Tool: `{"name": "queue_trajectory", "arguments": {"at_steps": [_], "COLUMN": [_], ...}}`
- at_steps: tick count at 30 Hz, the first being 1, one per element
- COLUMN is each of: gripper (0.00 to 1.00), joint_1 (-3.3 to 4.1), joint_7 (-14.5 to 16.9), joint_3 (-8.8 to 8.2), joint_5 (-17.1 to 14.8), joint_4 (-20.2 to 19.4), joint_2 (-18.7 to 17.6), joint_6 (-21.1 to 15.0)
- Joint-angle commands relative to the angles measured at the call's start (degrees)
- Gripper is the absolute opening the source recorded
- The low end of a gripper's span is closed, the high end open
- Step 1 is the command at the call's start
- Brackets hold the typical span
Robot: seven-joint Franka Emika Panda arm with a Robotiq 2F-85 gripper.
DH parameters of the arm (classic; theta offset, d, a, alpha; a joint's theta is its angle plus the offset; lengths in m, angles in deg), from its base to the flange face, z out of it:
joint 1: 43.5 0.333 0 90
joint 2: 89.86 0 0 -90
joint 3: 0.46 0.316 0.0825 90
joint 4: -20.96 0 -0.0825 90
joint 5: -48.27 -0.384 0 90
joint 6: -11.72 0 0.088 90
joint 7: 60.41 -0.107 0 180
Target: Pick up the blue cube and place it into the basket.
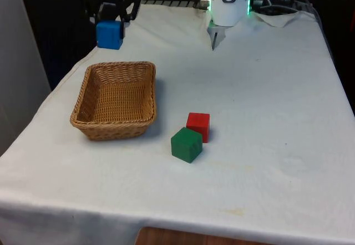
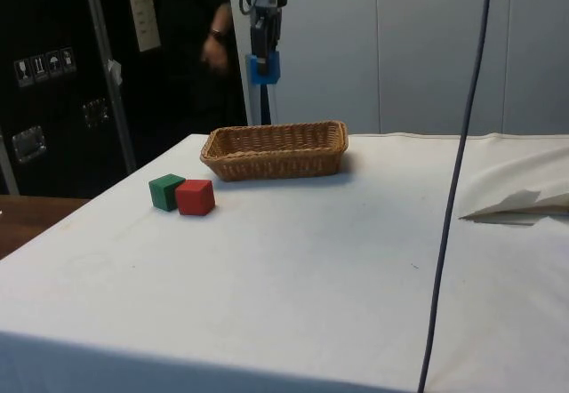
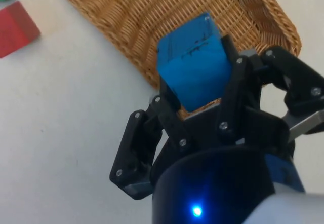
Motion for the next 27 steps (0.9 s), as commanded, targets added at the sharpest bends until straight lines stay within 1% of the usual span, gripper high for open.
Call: {"name": "queue_trajectory", "arguments": {"at_steps": [1,5,8,9,10,11,12,17,18,19,27], "gripper": [0.01,0.01,0.01,0.01,0.01,0.01,0.01,0.01,0.01,0.01,0.01], "joint_1": [-0.46,-0.86,-0.97,-1.09,-0.57,-1.09,-1.15,-1.2,-0.86,-1.15,-1.2], "joint_7": [1.1,2.8,3.7,4.2,3.6,4.4,4.5,4.9,4.5,4.9,5.2], "joint_3": [0.23,-0.46,-0.97,-1.2,-1.66,-1.32,-1.43,-1.55,-1.95,-1.55,-1.26], "joint_5": [-1.1,-2.6,-3.4,-4.0,-3.3,-4.1,-4.2,-5.0,-4.6,-5.2,-6.6], "joint_4": [0.9,2.5,3.4,3.8,3.5,4.1,4.3,4.8,4.6,4.8,4.6], "joint_2": [-1.0,-3.6,-5.2,-6.2,-5.9,-6.6,-7.0,-9.1,-9.3,-9.7,-11.9], "joint_6": [0.7,0.9,0.9,0.9,0.3,0.9,0.9,0.5,0.2,0.3,-0.9]}}
